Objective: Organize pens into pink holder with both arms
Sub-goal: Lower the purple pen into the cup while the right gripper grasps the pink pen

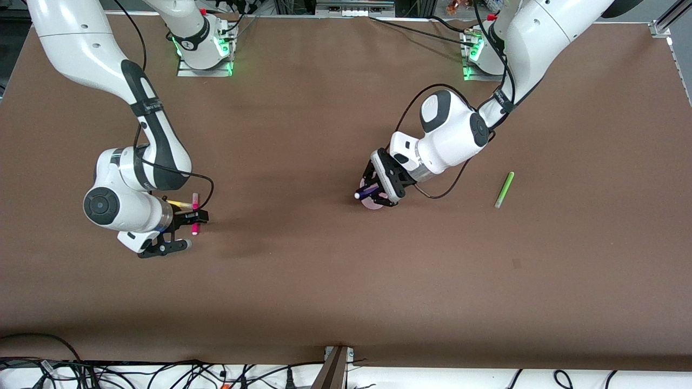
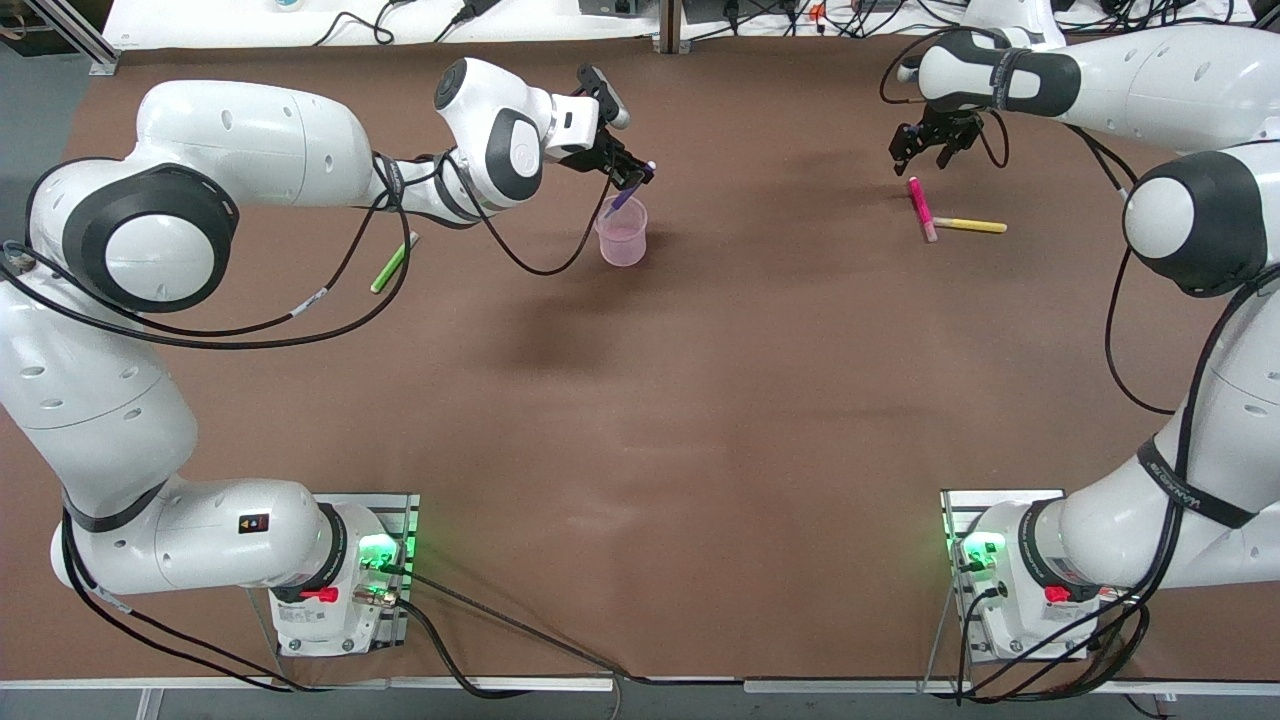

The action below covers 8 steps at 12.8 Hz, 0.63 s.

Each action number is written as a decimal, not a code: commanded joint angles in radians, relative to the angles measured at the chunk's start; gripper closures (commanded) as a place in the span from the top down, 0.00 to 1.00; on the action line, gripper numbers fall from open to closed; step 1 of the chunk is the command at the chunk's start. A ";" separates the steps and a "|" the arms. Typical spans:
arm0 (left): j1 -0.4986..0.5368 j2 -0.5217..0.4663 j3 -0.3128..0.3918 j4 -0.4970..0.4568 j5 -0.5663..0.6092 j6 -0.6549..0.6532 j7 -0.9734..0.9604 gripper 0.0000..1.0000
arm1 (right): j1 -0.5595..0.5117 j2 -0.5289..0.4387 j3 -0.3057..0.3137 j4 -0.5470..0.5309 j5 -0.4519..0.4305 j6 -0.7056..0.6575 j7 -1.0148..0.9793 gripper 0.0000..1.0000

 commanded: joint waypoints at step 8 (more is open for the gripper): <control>0.035 -0.086 -0.045 0.009 -0.038 -0.015 -0.004 1.00 | -0.028 0.075 0.008 0.004 -0.008 0.094 -0.031 0.63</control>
